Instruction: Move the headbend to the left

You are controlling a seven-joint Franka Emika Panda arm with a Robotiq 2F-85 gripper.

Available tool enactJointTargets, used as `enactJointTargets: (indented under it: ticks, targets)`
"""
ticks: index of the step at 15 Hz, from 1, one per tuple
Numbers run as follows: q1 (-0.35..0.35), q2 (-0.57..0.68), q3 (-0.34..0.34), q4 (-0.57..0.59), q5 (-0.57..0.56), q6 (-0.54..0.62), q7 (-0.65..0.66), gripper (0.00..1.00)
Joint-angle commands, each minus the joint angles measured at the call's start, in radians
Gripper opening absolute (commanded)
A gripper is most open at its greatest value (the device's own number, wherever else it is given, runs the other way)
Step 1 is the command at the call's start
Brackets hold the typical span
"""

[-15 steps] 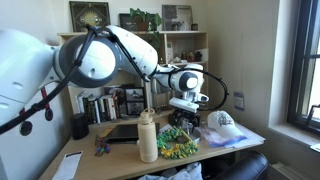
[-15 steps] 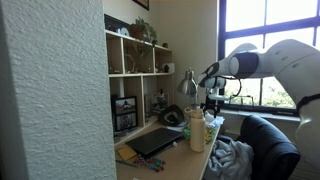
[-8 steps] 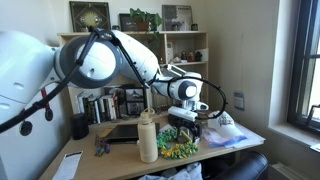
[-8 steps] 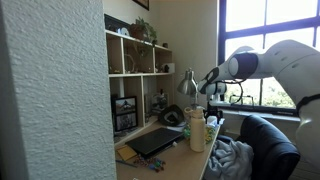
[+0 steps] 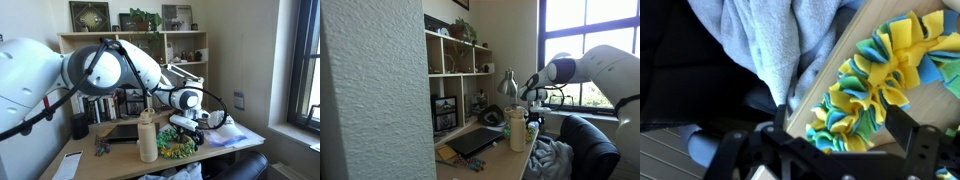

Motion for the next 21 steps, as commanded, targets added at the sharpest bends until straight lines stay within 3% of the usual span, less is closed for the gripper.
enactJointTargets:
  ticks: [1,11,12,14,21]
  targets:
    - [-0.004,0.041,0.010,0.023,0.014,0.057,0.030,1.00]
    - [0.011,0.123,0.017,0.074,0.001,0.185,0.059,0.97]
    - [0.012,0.128,0.016,0.078,0.000,0.189,0.064,0.72]
    - [0.013,0.133,0.016,0.080,0.000,0.197,0.067,0.70]
    - [0.010,0.126,0.009,0.076,0.000,0.208,0.074,0.16]
